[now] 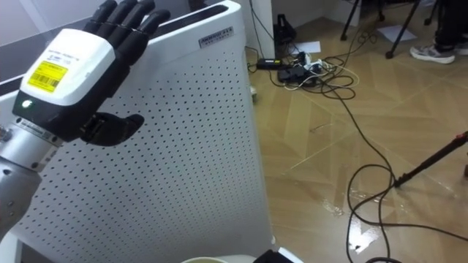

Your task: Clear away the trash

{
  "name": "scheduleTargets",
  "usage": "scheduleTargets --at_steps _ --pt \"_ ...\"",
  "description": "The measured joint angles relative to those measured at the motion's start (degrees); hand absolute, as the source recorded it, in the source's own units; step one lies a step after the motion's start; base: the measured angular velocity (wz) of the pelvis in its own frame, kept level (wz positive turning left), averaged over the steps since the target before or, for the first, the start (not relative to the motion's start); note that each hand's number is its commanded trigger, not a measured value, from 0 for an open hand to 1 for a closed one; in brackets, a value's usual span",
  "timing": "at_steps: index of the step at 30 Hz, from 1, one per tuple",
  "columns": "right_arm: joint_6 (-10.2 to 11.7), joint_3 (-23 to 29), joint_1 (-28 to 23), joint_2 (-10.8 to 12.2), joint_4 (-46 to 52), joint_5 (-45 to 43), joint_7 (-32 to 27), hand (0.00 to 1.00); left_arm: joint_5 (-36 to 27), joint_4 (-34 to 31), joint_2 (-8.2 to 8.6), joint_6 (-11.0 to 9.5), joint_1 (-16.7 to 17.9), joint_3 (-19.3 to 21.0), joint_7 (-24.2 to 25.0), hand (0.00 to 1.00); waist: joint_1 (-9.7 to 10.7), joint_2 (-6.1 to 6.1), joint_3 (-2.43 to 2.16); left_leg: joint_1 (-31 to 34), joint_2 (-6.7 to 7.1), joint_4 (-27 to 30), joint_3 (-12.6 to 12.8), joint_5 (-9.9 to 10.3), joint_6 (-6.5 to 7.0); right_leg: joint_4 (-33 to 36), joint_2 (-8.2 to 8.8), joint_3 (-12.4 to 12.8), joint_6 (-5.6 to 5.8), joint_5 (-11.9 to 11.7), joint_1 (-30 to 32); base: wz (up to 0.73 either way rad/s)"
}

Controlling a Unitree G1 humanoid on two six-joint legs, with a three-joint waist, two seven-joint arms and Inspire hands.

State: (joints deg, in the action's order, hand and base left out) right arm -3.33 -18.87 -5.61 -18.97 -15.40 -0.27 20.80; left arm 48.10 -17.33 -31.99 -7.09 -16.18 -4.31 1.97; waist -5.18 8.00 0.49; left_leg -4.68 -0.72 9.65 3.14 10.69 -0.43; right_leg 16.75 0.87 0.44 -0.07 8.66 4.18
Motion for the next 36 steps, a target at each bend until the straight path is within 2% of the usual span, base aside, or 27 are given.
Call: scheduleTargets --at_steps 14,20,23,25,28,32,34,35,36 --pt "0.00 0.00 -0.06 -0.01 0.01 -0.14 -0.16 1.00 0.06 0.55 0.00 0.48 0.24 0.01 -0.01 0.00 0.07 0.18 -0.09 -0.13 -0.01 -0.02 0.08 0.00 0.00 -0.06 -0.04 -0.01 -0.01 -0.01 -0.17 0.00" --pt "0.00 0.10 -0.06 -0.22 0.01 -1.03 -0.03 1.00 -0.06 4.64 0.02 1.00 0.25 0.58 -0.01 0.00 0.22 0.53 0.05 -0.45 -0.03 -0.11 0.59 0.00 0.00 0.11 -0.16 0.48 -0.01 0.00 -0.25 -0.03" --pt "0.00 0.10 -0.06 -0.72 0.01 -1.69 0.07 1.00 -0.05 5.62 0.02 1.82 0.25 0.95 0.00 0.00 0.16 0.27 0.24 -0.61 0.01 -0.15 1.02 0.00 0.00 0.18 -0.14 0.82 0.05 0.03 -0.26 -0.04" --pt "-0.02 0.10 -0.05 -0.83 0.01 -2.32 0.27 1.00 -0.05 5.95 0.02 2.01 0.25 1.68 0.00 0.00 0.17 -0.22 0.59 -0.63 0.00 -0.16 1.31 0.00 0.00 0.23 -0.15 0.91 0.06 0.04 -0.19 0.00" --pt "-0.07 0.19 -0.04 -1.09 0.01 -2.46 0.88 1.00 -0.04 7.30 0.02 2.74 0.54 1.77 0.13 0.00 0.23 -0.42 0.72 -0.62 0.01 -0.19 1.47 0.00 0.00 0.21 -0.15 1.00 0.07 0.03 -0.11 -0.01" --pt "-0.33 0.38 -0.03 -1.05 0.01 -2.51 1.05 1.00 0.00 8.54 0.55 3.09 0.80 1.83 0.24 0.00 0.25 -0.25 0.61 -0.62 0.00 -0.19 1.52 0.00 0.00 0.15 -0.16 0.98 0.07 0.03 -0.14 0.00" --pt "-0.41 0.41 -0.02 -1.05 0.01 -2.50 1.03 1.00 -0.05 9.18 1.41 3.45 0.79 1.98 0.18 0.00 0.35 0.03 0.41 -0.64 0.00 -0.19 1.55 0.00 0.00 0.12 -0.15 0.99 0.07 0.03 -0.17 0.00" --pt "-0.43 0.41 -0.02 -1.05 0.01 -2.50 1.04 1.00 -0.04 9.42 1.46 3.45 0.79 1.98 0.09 0.04 0.30 0.13 0.34 -0.64 0.00 -0.19 1.55 0.00 0.00 0.15 -0.15 0.99 0.07 0.03 -0.19 0.00" --pt "-0.45 0.41 -0.02 -1.05 0.01 -2.50 1.04 1.00 -0.04 9.76 1.47 3.53 0.79 1.97 0.08 0.53 0.33 0.33 0.20 -0.64 0.00 -0.19 1.55 0.00 0.00 0.17 -0.14 0.99 0.07 0.03 -0.19 0.00"
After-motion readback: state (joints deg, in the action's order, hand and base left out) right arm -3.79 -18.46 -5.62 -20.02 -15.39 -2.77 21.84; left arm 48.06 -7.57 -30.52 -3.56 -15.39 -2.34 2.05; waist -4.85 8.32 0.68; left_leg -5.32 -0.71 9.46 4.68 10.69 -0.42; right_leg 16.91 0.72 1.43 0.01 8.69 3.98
